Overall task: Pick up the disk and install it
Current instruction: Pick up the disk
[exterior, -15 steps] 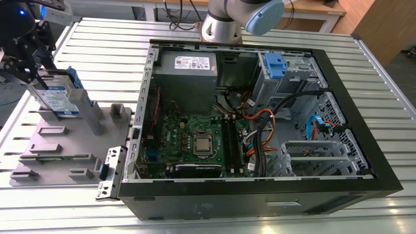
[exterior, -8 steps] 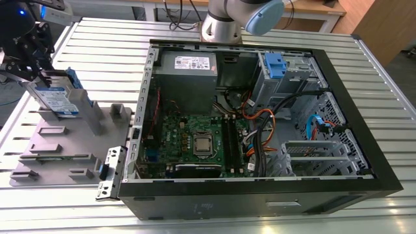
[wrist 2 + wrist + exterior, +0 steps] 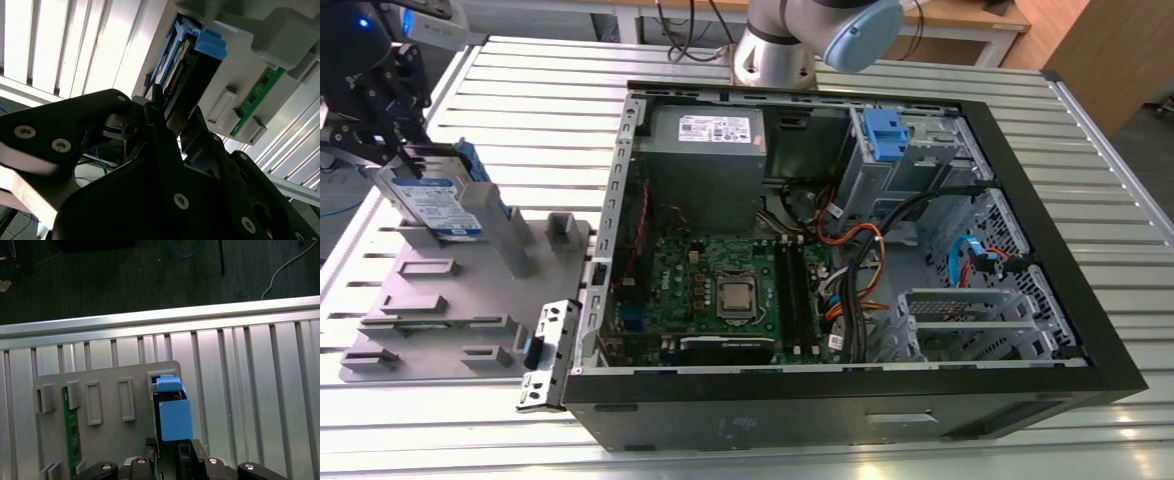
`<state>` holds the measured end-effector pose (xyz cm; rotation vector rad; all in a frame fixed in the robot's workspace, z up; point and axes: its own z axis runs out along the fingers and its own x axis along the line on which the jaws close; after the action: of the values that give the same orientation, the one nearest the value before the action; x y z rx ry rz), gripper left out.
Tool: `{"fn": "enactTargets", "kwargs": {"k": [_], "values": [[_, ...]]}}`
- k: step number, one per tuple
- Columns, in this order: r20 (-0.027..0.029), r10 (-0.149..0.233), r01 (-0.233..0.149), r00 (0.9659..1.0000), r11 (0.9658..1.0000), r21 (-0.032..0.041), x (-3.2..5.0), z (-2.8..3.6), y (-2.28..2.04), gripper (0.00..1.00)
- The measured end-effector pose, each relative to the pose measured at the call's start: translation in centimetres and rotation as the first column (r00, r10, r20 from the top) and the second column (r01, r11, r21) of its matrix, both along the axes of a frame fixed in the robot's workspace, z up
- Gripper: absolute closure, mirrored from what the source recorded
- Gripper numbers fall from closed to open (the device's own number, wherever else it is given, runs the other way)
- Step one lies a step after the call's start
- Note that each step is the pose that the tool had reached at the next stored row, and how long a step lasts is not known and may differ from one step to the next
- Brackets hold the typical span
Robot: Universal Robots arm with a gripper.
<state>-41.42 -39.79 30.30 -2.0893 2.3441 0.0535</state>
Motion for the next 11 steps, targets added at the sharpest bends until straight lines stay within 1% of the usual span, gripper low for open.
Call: {"fn": "enactTargets", "kwargs": {"k": [4,11], "values": [[0.0000,0.002,-0.002,1.0000,1.0000,0.0001,0.00,0.00,0.00,0.62],[-0.0001,0.050,-0.050,0.9987,0.9987,0.0000,0.11,-0.04,0.00,0.62]]}}
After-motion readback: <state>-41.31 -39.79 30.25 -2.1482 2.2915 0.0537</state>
